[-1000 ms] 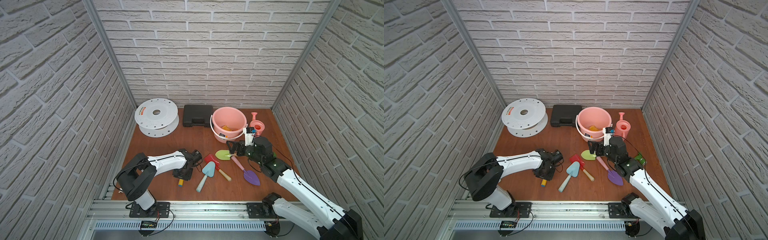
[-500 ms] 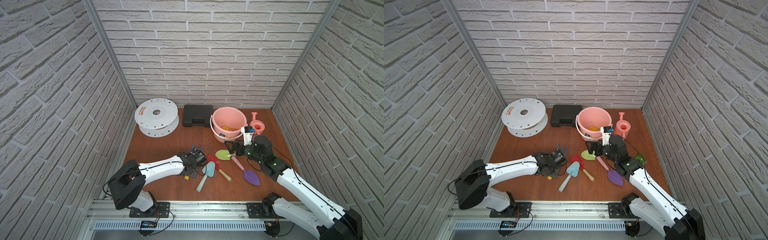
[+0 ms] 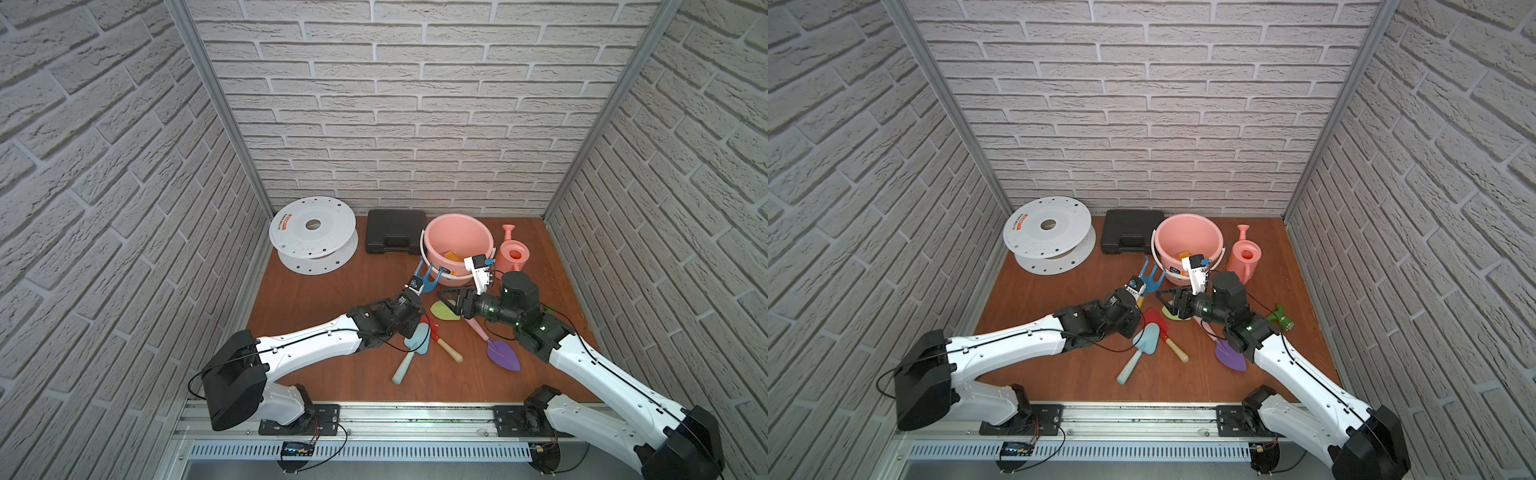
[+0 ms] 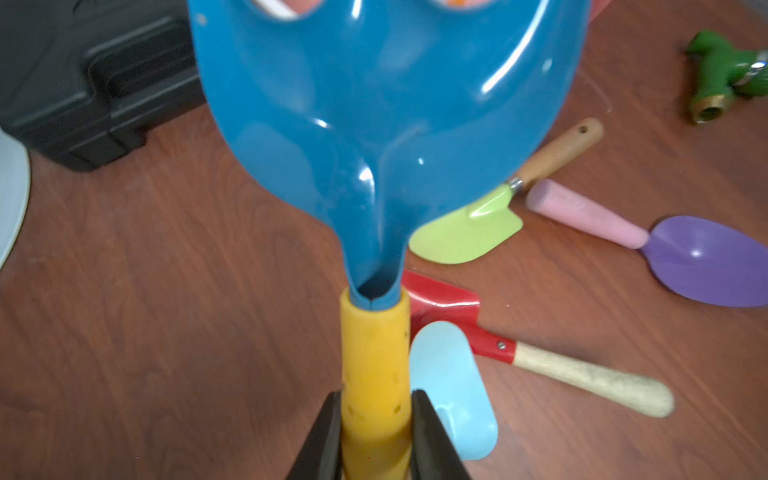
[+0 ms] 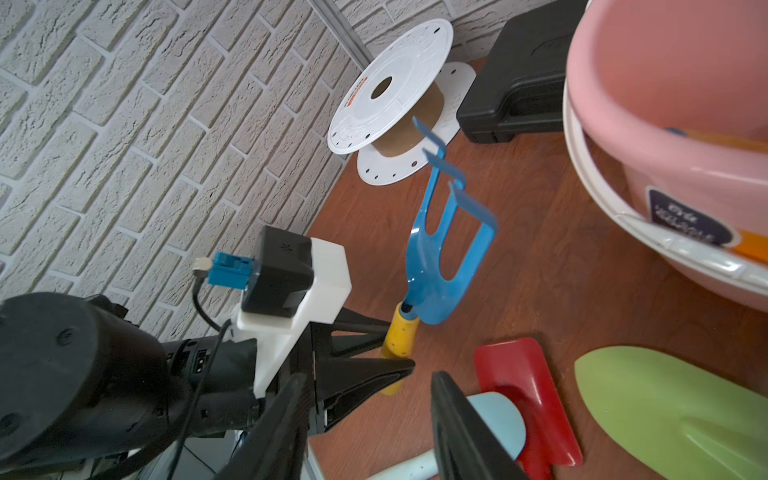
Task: Organize the gardening tools
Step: Pick up the gardening tool from the center of the board.
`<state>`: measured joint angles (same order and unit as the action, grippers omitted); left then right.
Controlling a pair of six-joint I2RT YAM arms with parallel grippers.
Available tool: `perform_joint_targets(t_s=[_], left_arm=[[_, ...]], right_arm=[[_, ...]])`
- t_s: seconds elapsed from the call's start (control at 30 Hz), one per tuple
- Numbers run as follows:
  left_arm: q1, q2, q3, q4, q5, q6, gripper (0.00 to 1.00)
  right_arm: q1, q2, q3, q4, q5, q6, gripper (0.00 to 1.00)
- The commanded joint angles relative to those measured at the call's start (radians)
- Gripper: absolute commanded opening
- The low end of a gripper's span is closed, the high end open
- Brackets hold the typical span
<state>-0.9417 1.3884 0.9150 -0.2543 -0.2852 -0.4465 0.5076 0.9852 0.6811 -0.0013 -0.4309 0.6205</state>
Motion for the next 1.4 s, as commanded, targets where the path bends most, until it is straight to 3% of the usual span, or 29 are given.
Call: perform_joint_targets(t_s=[0.0,0.33,0.87,0.9,1.03,1.1,1.33,1.37], left_arm=[[-0.027,0.014,0.043,0.087,-0.033,0.044,0.0],[-0.043,-0.025,0.031,0.14,-0.016,-0.061,0.0],[-0.091,-0.054,0.034,0.15,-0.033,-0.068,0.0],[-0.092,-0.055,0.03,0.155,-0.033,-0.066,0.0],[-0.093,-0.042,0.022,0.177,-0.013,-0.067,0.0],[-0.093,-0.033,0.023,0.181,-0.006,-0.069,0.0],[-0.093,-0.033,0.008,0.197,-0.011,-0.07,0.0],[-0.093,-0.037,0.005,0.201,-0.012,-0.069,0.1]], right_arm=[[0.028,0.028,0.03,0.046,0.01,0.002,0.48],[0.072,0.08,0.007,0.114,0.136,0.009,0.44],[0.1,0.169,0.031,0.15,0.165,0.012,0.33],[0.103,0.167,0.028,0.15,0.169,0.009,0.32],[0.108,0.15,0.025,0.151,0.192,-0.009,0.08],[0.11,0.144,0.023,0.157,0.201,-0.013,0.03],[0.114,0.125,0.027,0.151,0.222,-0.036,0.03],[0.114,0.119,0.027,0.151,0.227,-0.041,0.03]])
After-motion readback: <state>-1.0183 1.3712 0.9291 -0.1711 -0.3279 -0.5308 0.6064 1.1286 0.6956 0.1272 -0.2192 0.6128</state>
